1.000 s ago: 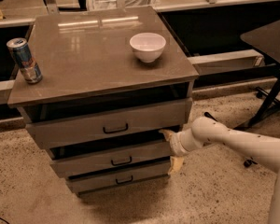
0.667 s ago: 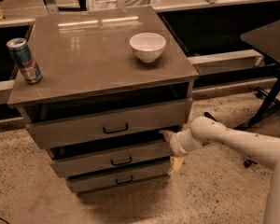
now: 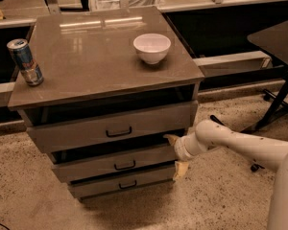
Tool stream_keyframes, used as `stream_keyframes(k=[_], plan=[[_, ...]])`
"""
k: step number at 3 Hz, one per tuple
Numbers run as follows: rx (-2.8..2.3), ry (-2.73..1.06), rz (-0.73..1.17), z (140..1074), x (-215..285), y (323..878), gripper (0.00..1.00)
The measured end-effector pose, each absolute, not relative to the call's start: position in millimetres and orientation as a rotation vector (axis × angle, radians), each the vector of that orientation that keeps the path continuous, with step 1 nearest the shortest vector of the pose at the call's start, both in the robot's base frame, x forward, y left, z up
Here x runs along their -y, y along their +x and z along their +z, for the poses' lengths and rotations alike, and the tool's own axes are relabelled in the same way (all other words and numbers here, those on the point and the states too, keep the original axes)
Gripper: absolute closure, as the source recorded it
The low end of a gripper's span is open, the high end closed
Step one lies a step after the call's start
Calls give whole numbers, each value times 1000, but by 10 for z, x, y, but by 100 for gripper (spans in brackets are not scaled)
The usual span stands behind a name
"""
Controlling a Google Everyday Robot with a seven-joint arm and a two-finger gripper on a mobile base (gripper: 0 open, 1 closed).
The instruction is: Open middle drawer
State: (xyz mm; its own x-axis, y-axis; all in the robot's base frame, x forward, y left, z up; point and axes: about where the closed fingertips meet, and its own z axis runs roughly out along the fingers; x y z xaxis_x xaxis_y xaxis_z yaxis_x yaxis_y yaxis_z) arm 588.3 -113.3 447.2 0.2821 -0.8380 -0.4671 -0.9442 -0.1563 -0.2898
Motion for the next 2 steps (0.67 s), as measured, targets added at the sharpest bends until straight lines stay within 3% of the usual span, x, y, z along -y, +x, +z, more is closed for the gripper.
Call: stream_keyframes(k=[1,2], plan=[[-1597,-2038,271,4456,1134,5876,5],[-1596,-2040,273,4456,1134,5875,21]])
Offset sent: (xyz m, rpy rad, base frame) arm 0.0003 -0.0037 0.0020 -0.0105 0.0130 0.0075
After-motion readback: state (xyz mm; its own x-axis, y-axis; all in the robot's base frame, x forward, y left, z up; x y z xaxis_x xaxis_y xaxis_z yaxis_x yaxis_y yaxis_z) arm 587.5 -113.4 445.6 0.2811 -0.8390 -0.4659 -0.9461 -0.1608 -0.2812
